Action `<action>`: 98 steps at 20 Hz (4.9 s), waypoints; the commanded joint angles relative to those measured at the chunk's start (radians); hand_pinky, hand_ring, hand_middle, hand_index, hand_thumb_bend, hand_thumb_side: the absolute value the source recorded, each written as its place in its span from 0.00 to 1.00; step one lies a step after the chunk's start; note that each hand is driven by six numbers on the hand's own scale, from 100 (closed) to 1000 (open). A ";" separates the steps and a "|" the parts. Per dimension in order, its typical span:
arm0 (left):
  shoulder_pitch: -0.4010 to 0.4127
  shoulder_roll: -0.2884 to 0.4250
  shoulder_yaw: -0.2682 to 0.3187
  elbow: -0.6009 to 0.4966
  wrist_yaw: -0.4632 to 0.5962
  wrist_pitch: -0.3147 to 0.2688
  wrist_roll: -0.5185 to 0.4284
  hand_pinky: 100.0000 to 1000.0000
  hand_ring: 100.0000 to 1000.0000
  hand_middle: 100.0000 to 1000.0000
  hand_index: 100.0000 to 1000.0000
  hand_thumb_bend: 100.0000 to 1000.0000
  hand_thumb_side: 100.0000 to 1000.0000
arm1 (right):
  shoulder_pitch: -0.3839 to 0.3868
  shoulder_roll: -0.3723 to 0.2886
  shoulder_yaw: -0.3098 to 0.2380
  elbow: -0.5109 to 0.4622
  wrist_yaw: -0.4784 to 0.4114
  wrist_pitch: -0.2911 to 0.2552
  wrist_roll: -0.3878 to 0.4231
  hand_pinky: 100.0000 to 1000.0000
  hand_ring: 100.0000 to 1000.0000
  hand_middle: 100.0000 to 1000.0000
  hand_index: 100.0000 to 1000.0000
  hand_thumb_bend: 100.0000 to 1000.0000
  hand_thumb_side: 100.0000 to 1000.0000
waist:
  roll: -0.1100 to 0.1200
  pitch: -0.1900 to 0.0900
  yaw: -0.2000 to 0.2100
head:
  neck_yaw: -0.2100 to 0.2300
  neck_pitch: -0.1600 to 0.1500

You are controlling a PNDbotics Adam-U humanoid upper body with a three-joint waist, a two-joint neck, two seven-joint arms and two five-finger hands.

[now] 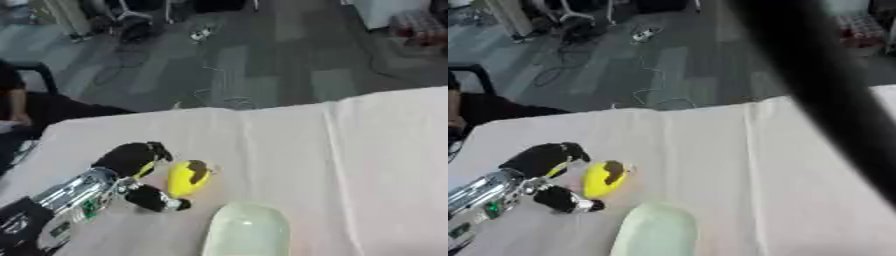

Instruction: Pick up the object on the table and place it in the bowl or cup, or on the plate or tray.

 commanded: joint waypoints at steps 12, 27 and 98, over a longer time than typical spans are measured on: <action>-0.007 0.008 0.017 0.004 0.004 0.011 0.083 0.00 0.10 0.26 0.55 0.10 0.93 | -0.014 0.013 0.021 -0.014 0.020 -0.301 -0.299 0.21 0.24 0.25 0.44 0.23 0.71 | -0.011 -0.006 0.001 | -0.010 -0.037; 0.018 0.020 0.002 -0.040 0.104 0.012 0.096 0.00 0.00 0.00 0.08 0.13 0.79 | 0.016 -0.010 0.003 -0.014 0.018 -0.301 -0.299 0.22 0.24 0.24 0.44 0.24 0.69 | -0.016 -0.036 0.037 | -0.007 -0.009; 0.029 0.077 -0.136 -0.267 0.162 -0.212 0.091 0.53 0.67 0.68 0.67 0.37 0.97 | 0.086 -0.123 -0.055 -0.014 -0.016 -0.301 -0.299 0.24 0.24 0.23 0.42 0.26 0.64 | 0.023 -0.126 0.076 | -0.042 0.042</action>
